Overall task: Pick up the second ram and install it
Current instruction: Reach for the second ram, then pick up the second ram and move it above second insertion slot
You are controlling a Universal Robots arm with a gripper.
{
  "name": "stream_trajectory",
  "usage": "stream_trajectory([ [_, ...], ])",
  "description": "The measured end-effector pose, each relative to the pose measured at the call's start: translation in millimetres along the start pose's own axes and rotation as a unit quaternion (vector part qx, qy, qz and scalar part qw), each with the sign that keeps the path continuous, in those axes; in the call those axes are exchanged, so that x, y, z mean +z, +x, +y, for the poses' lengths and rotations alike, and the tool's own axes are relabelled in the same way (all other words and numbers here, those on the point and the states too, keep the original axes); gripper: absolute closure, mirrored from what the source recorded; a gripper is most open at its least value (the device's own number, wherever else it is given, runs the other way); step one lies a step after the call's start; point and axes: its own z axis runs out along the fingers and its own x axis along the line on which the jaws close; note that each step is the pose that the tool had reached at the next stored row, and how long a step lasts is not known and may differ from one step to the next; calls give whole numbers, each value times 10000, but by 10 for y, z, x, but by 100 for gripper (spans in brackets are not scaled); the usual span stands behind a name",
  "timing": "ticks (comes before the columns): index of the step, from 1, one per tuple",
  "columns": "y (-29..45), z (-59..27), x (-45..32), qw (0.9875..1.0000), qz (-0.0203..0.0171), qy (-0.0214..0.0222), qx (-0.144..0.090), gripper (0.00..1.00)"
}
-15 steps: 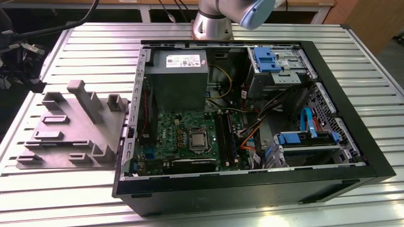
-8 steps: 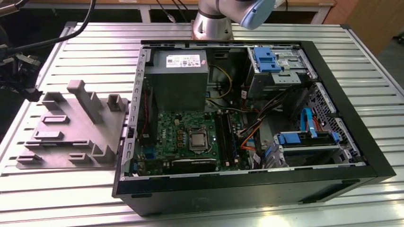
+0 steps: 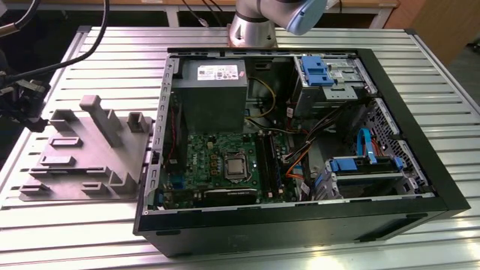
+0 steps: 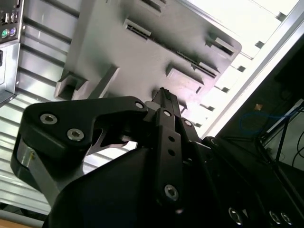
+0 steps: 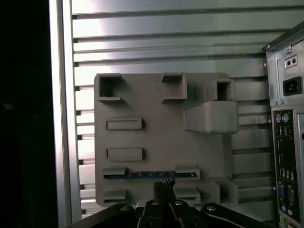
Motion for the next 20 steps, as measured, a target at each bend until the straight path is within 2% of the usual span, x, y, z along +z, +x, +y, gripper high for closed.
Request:
stream_trajectory([
  [6, 19, -62, 104, 10000, 5, 0, 0, 90],
  [20, 23, -64, 114, 10000, 6, 0, -14, 90],
])
